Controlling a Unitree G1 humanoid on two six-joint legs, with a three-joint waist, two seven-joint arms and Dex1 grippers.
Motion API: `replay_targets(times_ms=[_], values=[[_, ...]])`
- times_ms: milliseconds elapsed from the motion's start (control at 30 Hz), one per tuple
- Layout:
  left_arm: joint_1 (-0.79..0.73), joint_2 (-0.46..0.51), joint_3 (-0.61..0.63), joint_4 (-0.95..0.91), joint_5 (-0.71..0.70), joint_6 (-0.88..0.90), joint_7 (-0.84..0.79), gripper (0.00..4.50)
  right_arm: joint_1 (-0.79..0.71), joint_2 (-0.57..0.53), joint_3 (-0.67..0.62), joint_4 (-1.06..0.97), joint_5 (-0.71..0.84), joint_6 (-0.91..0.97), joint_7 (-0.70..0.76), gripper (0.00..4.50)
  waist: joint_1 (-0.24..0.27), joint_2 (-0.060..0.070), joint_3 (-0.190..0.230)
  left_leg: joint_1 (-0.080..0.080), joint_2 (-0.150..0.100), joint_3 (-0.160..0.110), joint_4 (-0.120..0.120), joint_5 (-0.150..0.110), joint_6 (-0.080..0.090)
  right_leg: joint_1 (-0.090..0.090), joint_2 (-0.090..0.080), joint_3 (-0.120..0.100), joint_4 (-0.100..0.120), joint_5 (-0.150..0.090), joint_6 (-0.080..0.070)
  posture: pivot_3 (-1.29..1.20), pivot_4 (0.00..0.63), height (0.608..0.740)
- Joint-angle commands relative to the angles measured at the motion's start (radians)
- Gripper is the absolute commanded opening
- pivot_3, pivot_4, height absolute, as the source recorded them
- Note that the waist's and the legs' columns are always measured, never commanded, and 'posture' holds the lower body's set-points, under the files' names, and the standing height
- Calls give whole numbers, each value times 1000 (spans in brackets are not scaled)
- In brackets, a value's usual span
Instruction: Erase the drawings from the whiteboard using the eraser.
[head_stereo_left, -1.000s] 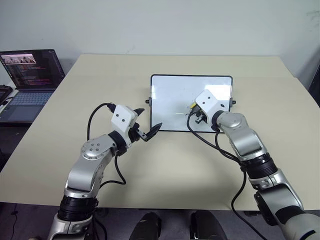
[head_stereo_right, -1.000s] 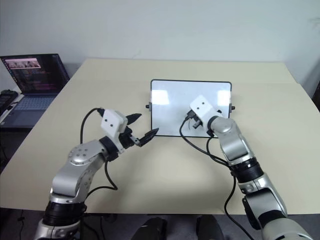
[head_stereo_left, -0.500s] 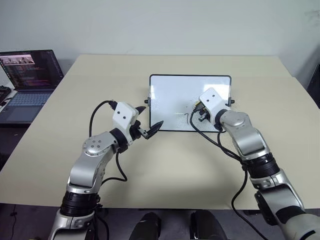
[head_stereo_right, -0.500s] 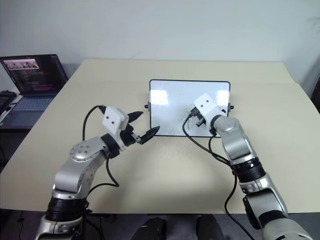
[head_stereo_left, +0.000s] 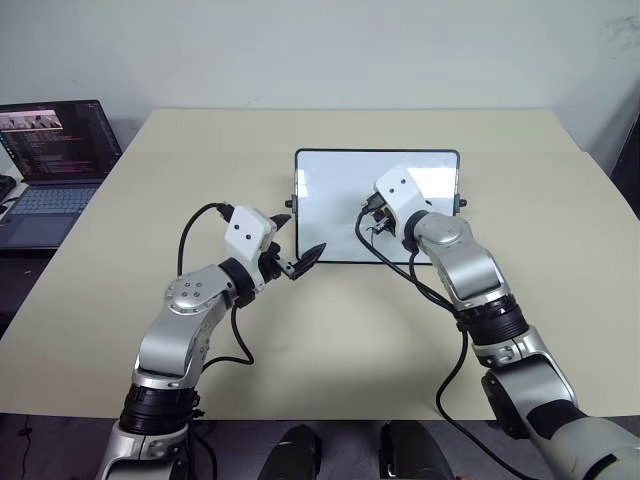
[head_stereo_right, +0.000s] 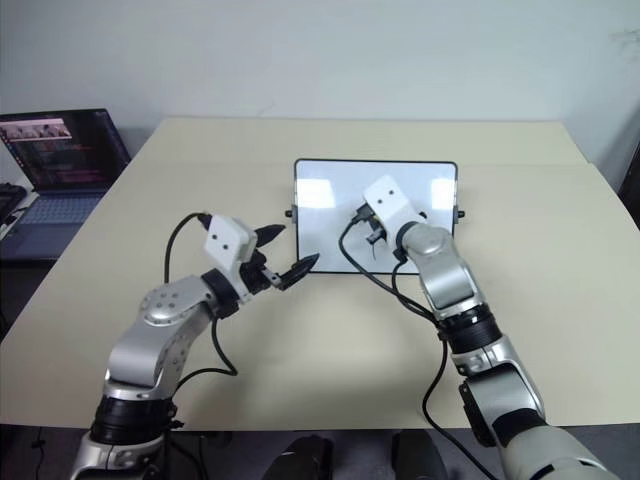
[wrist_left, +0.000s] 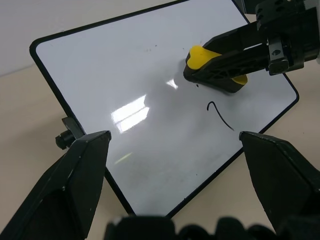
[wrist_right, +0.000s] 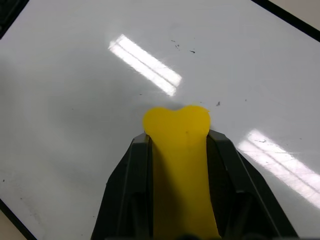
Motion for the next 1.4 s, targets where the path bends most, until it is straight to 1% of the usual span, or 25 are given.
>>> replay_targets(times_ms=[33,267,467,600,867,1167,1400], values=[[1,10,15,-47,-5,-17,3,4500,-22,8,4,-17,-3,-19,-1,1091,0,0,0,0,0,0,0,0,0,0,0,0,0,0,0,0,150,740],[4,13,17,-50,-6,-15,3,4500,2,-24,-1,-22,-8,-6,14,1091,1,0,0,0,0,0,0,0,0,0,0,0,0,0,0,0,150,740],[-11,6,11,-37,-7,-13,5,4500,31,-33,24,-30,-21,-26,13,1091,1,0,0,0,0,0,0,0,0,0,0,0,0,0,0,0,150,740],[-14,11,12,-30,-8,-15,-2,4500,77,-42,42,-58,-32,-20,9,1091,1,0,0,0,0,0,0,0,0,0,0,0,0,0,0,0,150,740],[-6,13,17,-45,-11,-5,2,4500,75,-49,45,-50,-43,-21,19,1091,1,0,0,0,0,0,0,0,0,0,0,0,1,0,0,0,150,740],[-23,-7,0,-25,-9,-13,1,4500,73,-113,7,-27,-58,-18,14,1091,7,0,0,0,-1,-1,1,0,0,1,0,-1,1,0,0,0,150,740],[-32,-12,-6,-9,-8,-20,-10,4500,104,-171,-20,-54,-54,5,14,1091,10,0,0,1,-1,-1,1,1,1,2,0,-1,0,0,0,0,150,740]])
